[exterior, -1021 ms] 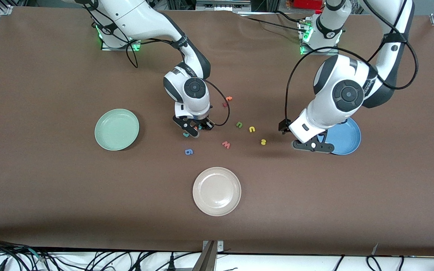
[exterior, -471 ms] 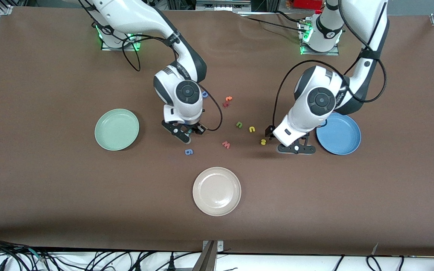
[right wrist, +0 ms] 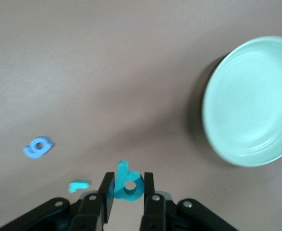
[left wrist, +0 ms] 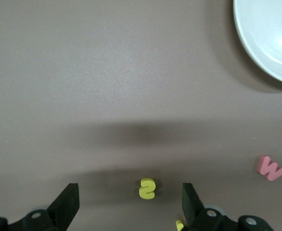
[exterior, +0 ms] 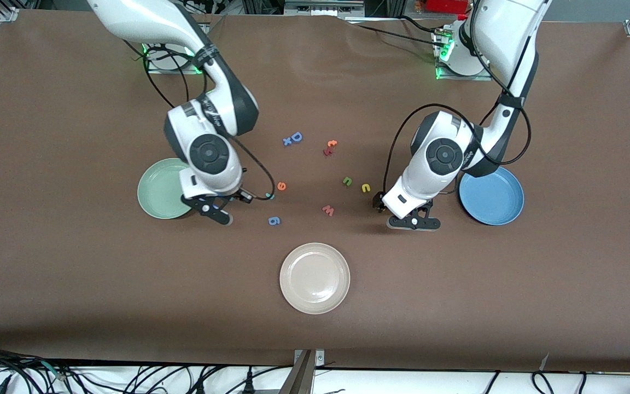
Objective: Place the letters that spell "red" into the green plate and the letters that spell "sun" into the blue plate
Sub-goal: 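Drop the teal b on the green plate while the left gripper grasps yellow 2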
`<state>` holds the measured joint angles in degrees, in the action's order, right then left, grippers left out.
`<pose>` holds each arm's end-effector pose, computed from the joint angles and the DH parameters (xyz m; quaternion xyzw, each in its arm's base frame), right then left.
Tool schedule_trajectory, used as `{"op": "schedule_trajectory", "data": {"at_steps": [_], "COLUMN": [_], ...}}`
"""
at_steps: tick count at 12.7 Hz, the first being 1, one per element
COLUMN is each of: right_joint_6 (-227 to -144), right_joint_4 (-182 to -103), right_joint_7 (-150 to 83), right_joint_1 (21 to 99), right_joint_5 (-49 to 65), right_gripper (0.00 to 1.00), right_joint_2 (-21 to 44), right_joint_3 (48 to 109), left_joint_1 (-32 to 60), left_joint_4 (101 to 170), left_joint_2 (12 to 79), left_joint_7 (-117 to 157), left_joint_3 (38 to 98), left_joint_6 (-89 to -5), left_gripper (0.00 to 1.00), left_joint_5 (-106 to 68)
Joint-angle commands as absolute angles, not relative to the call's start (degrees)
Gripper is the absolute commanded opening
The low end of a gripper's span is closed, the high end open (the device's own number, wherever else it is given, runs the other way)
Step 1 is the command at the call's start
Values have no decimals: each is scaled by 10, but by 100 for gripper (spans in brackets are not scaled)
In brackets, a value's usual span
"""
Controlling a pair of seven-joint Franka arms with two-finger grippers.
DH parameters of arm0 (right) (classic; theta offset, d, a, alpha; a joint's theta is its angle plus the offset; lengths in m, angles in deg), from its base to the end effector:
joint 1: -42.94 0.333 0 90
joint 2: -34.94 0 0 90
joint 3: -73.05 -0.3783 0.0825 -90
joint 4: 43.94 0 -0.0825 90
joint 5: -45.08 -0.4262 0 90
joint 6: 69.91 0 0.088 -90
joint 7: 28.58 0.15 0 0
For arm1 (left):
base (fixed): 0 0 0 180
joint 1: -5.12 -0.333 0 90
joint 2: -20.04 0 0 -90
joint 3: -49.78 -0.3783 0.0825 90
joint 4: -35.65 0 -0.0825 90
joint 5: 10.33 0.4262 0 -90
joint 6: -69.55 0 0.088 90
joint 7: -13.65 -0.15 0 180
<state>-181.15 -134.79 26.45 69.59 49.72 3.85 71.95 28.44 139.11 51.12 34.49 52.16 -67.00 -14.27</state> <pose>0.6510 0.3308 0.2954 0.9710 -0.2179 -0.0492 0.0849 0.6493 -0.3132 0.2279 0.9991 -0.0147 0.0024 0.0388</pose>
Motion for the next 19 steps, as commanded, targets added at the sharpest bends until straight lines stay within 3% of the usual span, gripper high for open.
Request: {"op": "schedule_trajectory", "data": {"at_steps": [1,5,9,14,15,17,19], "right_joint_6": [-1795,-1805,-1889,-1908,-1905,-1903,-1894], "right_joint_4": [-1385,-1441,-1532,-1582,-1585,-1585,-1582], "right_joint_7": [184,116,105,107,110,114,111], "right_joint_1": [663,657,638,636,637,636,637], "right_joint_5": [487,486,487,486,486,485,485], "right_gripper": [6,6,6,9,15,93,94], "right_joint_2": [65,69,65,72,75,80,98], "right_joint_3": [729,782,785,785,785,785,784], "left_joint_1": [306,319,323,339,339,339,339], "left_joint_4": [1389,1393,1393,1393,1393,1394,1394], "left_joint_2": [526,548,569,591,592,593,594], "left_joint_7": [354,355,355,357,357,357,357], "left_joint_3": [514,493,490,490,490,489,489], "left_joint_6": [-678,-700,-719,-727,-727,-727,-727], "left_gripper": [93,92,92,92,92,90,80], "left_joint_5": [-133,-134,-134,-135,-134,-134,-133]}}
